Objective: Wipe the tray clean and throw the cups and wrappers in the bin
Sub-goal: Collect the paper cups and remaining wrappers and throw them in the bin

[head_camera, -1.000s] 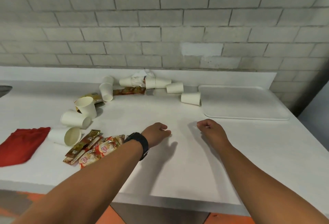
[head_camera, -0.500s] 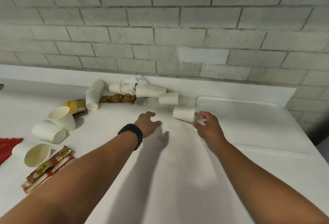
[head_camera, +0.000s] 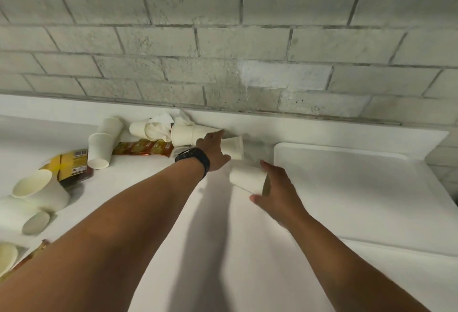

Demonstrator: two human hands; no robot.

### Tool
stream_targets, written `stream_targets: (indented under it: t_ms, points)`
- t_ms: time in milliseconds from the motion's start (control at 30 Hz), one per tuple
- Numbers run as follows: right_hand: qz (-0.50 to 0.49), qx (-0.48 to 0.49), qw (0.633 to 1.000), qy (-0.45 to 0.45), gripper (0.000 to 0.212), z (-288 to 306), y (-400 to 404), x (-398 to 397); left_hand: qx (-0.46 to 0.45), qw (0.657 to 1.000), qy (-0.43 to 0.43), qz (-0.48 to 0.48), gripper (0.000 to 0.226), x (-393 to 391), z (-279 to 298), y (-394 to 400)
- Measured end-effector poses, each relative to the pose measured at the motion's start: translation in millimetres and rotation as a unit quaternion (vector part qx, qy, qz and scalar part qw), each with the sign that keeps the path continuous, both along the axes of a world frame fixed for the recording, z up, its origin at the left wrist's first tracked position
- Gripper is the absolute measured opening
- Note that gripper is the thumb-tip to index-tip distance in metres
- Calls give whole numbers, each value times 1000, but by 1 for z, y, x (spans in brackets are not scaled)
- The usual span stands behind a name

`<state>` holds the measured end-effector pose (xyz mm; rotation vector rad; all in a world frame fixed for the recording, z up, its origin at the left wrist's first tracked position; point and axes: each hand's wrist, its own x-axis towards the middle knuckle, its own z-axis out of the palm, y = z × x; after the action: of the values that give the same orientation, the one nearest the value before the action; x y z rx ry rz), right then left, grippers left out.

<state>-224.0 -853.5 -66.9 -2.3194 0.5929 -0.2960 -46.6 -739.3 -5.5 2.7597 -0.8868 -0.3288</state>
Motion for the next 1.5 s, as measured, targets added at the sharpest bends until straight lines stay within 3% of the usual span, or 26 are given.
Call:
stream_targets:
  t_ms: [300, 467, 767, 933, 1100, 1367, 1500]
  points:
    - [2, 18, 1000, -9, 75, -2, -3, -2, 73, 994, -59, -52, 79, 14, -23, -3]
    - [8, 15, 1000, -2, 72, 6, 4, -9, 39, 997, -68, -17, 75, 3, -30, 35]
    - [-26, 84, 995, -36, 71, 27, 52, -38, -117, 991, 28, 50, 74, -37, -26, 122]
    - [-98, 136, 983, -69, 69, 37, 89, -78, -201, 975, 67, 62, 67, -81, -21, 153]
    - [-164, 141, 972, -88, 70, 37, 132, -126, -252, 958, 135, 0, 58, -137, -24, 174]
    - [-267, 169, 940, -131, 69, 31, 185, -219, -246, 952, 166, -73, 57, -207, -25, 196]
    - [-337, 184, 911, -153, 70, 26, 198, -290, -265, 931, 213, -134, 36, -276, -14, 196]
